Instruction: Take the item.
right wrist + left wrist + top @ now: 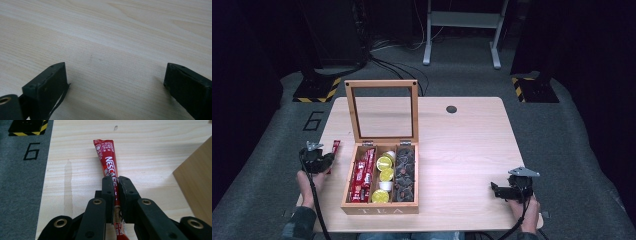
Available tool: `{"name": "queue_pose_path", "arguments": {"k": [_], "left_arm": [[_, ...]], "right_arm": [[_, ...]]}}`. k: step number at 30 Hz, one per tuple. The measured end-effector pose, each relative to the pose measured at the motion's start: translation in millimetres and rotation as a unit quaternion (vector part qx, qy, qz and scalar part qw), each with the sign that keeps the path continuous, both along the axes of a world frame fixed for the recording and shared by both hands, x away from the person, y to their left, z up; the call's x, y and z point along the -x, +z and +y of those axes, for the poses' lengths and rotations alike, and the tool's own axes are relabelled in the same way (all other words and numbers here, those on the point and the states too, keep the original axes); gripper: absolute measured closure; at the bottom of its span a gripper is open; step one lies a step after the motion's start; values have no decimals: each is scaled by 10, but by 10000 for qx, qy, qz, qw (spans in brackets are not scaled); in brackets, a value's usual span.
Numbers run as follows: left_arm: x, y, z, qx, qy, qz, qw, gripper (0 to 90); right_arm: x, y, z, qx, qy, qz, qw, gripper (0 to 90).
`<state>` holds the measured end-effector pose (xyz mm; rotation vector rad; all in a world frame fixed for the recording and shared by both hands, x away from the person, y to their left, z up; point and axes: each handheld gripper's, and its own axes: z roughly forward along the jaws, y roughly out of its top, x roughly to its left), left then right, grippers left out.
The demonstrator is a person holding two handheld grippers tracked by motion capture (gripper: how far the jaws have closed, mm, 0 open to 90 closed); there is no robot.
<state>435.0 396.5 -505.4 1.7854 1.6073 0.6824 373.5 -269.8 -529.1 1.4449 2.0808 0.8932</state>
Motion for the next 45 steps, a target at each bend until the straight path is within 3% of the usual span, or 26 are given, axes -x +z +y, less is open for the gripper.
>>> {"name": "queue_pose_path", "arguments": {"k": [3, 7, 13, 16, 20, 26, 36, 44, 45], "left_arm": [[-35, -28, 10, -18, 15, 1, 10000, 831], [-78, -86, 22, -48, -12, 147, 9999, 830], [-88, -92, 8, -11, -24, 132, 9999, 810], [-77, -81, 25, -30, 2, 162, 9999, 706], [-45, -65, 50, 109, 10, 169, 9998, 575], [23, 3, 56, 179, 8, 54, 9998, 401], [264, 196, 59, 141, -239, -125, 9995, 203], [525, 188, 59, 168, -299, -277, 9990, 147], [561, 187, 72, 156, -330, -208, 9991, 143]], "right_arm": [[0, 1, 1, 9, -3, 15, 10000, 43], [0, 1, -2, 5, -3, 16, 10000, 44], [1, 0, 0, 5, -11, 8, 10000, 44], [1, 0, 0, 5, -13, 7, 10000, 44], [1, 0, 0, 5, -12, 8, 10000, 43], [1, 0, 0, 5, -14, 7, 10000, 43], [0, 0, -4, 17, -4, 9, 10000, 44], [1, 0, -1, 18, -10, 7, 10000, 44], [1, 0, -1, 18, -12, 6, 10000, 44]]}}
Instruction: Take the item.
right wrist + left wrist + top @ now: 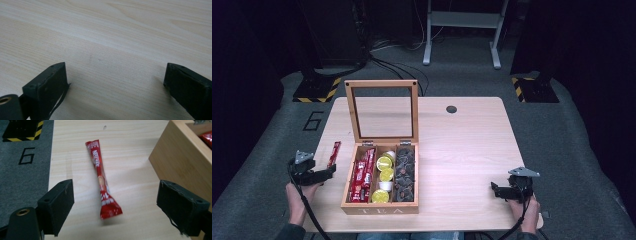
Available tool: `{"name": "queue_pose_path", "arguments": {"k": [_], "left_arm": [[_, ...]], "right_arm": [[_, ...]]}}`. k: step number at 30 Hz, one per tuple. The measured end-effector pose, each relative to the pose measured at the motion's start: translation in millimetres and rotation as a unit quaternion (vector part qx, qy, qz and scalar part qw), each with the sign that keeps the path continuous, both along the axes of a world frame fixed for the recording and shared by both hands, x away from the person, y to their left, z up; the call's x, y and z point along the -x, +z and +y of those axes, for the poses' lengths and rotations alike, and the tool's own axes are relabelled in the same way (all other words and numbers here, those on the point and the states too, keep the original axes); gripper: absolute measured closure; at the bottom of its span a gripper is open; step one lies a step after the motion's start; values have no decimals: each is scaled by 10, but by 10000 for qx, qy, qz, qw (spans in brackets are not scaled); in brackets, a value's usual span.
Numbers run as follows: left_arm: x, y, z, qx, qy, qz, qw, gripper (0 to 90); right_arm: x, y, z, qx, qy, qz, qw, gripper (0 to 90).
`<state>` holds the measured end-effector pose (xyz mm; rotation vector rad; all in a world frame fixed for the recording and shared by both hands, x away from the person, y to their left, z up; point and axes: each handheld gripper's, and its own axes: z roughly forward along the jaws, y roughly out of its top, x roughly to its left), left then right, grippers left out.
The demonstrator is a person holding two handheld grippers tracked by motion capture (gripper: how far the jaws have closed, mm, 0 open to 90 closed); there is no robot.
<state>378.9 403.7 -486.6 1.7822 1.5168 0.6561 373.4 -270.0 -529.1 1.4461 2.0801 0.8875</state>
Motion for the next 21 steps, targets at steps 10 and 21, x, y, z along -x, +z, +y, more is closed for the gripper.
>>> {"name": "queue_pose_path", "arguments": {"k": [10, 21], "left_arm": [[274, -182, 11, -91, -63, 16, 9999, 125], [401, -369, -67, -410, -139, 267, 9987, 102]], "right_arm": [[3, -1, 2, -21, -22, -21, 10000, 44], [4, -1, 3, -23, -31, -21, 10000, 44]]}}
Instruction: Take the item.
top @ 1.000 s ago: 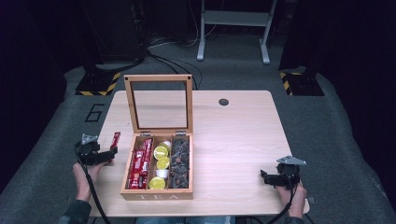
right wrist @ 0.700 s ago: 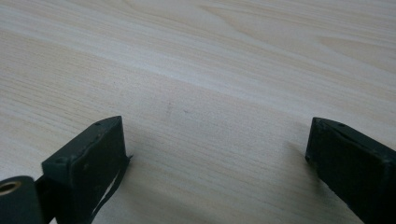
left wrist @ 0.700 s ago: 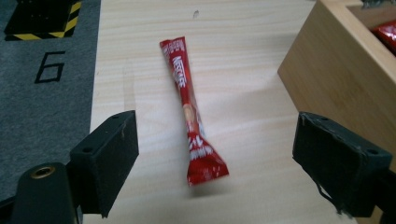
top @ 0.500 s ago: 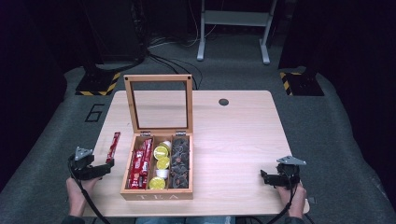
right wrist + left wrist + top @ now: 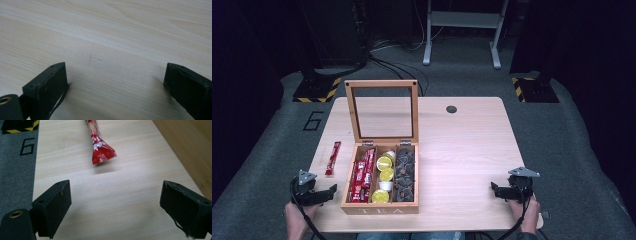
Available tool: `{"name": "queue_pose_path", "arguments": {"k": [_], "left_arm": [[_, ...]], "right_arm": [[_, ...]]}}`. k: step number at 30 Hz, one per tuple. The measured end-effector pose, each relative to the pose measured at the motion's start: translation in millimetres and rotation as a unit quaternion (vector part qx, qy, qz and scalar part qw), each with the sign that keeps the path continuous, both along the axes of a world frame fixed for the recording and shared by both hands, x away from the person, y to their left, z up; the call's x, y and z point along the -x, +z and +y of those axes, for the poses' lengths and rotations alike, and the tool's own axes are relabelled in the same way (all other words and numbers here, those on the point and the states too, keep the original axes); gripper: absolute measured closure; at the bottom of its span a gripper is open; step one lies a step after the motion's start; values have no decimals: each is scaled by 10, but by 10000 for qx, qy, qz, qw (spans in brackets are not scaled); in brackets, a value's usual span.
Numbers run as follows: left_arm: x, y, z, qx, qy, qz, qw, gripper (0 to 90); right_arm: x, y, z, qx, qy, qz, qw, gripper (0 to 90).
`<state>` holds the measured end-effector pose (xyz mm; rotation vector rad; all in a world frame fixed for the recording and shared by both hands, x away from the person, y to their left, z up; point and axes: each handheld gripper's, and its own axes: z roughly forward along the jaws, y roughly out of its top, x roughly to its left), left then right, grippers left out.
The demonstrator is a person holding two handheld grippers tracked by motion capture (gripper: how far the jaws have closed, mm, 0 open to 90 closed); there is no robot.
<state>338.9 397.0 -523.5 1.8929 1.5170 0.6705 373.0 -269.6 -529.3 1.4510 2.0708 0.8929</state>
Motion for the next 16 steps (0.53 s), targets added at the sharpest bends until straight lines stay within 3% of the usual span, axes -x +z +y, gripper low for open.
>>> {"name": "queue_pose_path", "arguments": {"k": [3, 6, 16], "left_arm": [[14, -41, -7, -43, 16, 78, 10000, 98], [27, -84, 1, 84, 79, -48, 9999, 87], [26, -83, 13, 46, 80, -23, 10000, 85]], "right_arm": [[1, 0, 0, 1, 1, -1, 10000, 44], [1, -1, 0, 1, 0, -3, 10000, 44], [-9, -3, 5, 0, -55, 31, 10000, 24]]}}
